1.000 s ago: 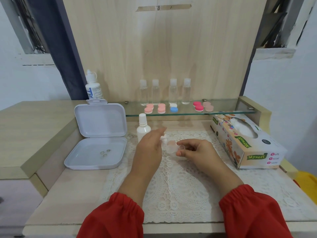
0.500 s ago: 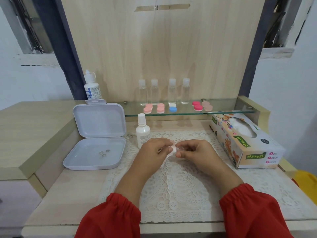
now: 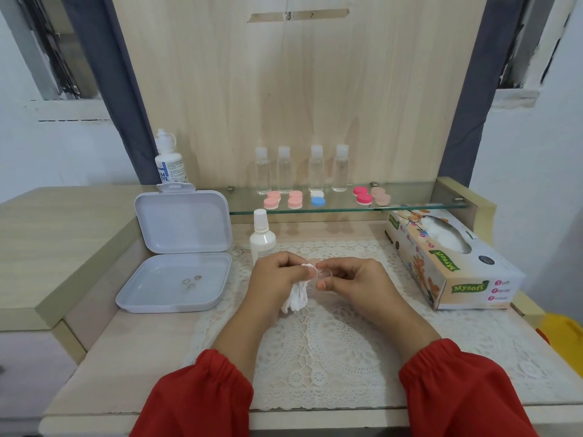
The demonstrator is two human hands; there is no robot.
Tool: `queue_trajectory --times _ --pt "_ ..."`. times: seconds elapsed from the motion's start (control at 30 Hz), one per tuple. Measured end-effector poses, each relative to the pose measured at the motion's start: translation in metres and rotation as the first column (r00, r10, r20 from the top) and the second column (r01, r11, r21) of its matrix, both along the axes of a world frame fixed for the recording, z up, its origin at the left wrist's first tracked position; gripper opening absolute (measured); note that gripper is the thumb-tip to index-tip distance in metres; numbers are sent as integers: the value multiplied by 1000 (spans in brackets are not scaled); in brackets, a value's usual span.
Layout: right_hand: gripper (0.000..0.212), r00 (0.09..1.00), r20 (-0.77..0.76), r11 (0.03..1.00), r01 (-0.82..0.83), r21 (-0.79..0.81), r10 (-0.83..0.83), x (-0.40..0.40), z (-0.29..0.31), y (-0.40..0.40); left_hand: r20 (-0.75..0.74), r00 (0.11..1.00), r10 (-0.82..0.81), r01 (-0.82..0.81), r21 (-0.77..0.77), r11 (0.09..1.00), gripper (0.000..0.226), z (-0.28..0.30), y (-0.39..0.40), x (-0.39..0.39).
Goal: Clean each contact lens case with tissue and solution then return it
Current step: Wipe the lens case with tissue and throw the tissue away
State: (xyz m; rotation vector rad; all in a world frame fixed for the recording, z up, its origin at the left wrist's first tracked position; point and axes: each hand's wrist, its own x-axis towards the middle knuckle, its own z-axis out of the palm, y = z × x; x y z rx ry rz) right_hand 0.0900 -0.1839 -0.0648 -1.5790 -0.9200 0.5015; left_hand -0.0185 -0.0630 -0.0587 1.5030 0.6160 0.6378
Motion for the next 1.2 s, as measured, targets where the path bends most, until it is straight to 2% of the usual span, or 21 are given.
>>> queue_trajectory --times 0.1,0.27,0.4,0.53,0.7,0.83,0.93,1.0,1.07,1.2 --pt "31 1000 11 1000 14 20 -14 -1 0 1 27 999 31 -26 -187 982 7 3 -1 0" --pt "27 996 -2 995 84 53 -84 3 -1 3 125 990 66 -13 -383 924 11 6 1 -1" --pt "27 991 -9 989 136 63 -135 2 -1 4 112 991 66 -17 -388 922 10 7 -1 0" --pt "26 984 -28 980 180 88 -178 0 -1 5 97 993 68 -28 -362 932 4 3 -1 0" --pt "25 972 -37 964 236 121 -234 -2 -1 7 185 979 89 -30 -302 953 3 -5 -1 5" --pt "24 966 -55 958 256 126 -251 -1 -2 9 146 983 111 -106 -41 994 10 -7 -5 7" --pt "25 971 -45 966 238 101 -234 -1 -3 11 102 982 160 -174 155 972 21 -6 -9 8" --pt "25 975 -49 971 219 93 -215 -1 -3 11 85 981 172 -187 234 954 23 -7 -10 9" --pt "26 979 -51 975 201 94 -197 1 -3 10 99 983 155 -175 258 950 22 -6 -10 8" --pt "29 986 -81 981 153 122 -144 4 1 7 148 985 90 -115 172 978 13 -2 -7 4"
